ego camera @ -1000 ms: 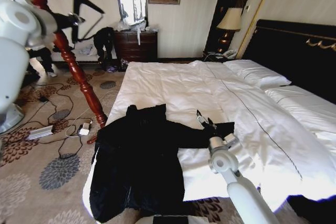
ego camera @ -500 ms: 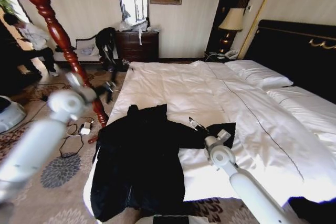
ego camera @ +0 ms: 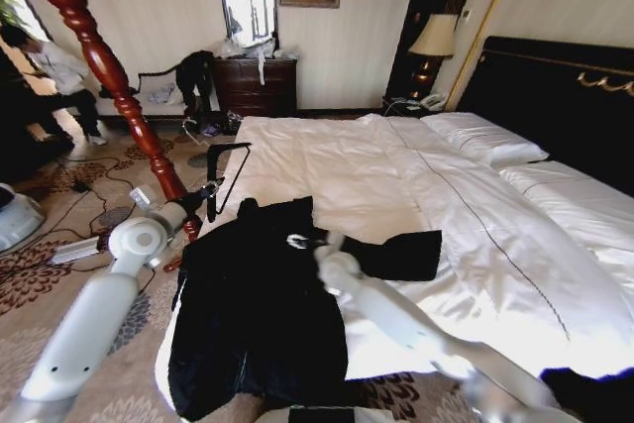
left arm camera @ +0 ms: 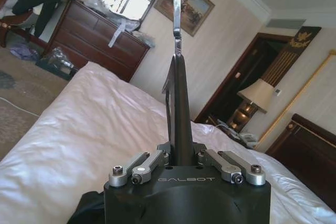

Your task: Pick up the clothes from the bed and hang them on the clothes hanger.

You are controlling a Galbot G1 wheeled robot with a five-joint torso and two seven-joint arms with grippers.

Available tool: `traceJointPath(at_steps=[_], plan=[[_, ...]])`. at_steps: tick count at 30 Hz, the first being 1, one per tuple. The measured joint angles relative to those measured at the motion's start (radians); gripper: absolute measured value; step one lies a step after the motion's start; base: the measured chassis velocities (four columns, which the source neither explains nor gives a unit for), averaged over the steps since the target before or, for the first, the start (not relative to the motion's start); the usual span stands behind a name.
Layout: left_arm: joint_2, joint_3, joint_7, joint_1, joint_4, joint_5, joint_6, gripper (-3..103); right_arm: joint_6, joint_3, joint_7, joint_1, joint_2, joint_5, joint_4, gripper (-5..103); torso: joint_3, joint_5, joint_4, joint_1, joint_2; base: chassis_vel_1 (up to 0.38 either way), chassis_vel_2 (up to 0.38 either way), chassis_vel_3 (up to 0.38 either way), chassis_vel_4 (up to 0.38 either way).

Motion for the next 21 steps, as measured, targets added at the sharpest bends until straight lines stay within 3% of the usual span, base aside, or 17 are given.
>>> traceJointPath(at_steps=[4, 10, 19, 21], plan=[[-0.021, -0.014, -0.005, 0.007, -0.016, 0.000, 0.010, 18, -0.025, -0.044, 0.034, 0.035, 0.038, -0.077, -0.067, 100, 0.000, -0.0001, -0.0009, 0.000, 0.000, 0.000, 0.000, 0.000, 0.000], [-0.058, -0.043, -0.012, 0.081, -0.061, 0.046, 0.024, 18, -0.015, -0.097, 0.059, 0.094, 0.123, -0.219, -0.229, 100, 0.000, -0.0001, -0.0003, 0.000, 0.000, 0.000, 0.000, 0.000, 0.000], [-0.041, -0.090, -0.036, 0.175, -0.132, 0.030, 0.047, 18, -0.032, -0.111, 0.141, 0.097, 0.140, -0.312, -0.292, 102, 0.000, 0.0000, -0.0003, 0.000, 0.000, 0.000, 0.000, 0.000, 0.000], [-0.041, -0.100, -0.043, 0.193, -0.144, 0.027, 0.051, 18, -0.032, -0.108, 0.144, 0.095, 0.142, -0.315, -0.296, 99, 0.000, 0.0000, -0.0003, 0.000, 0.000, 0.000, 0.000, 0.000, 0.000]])
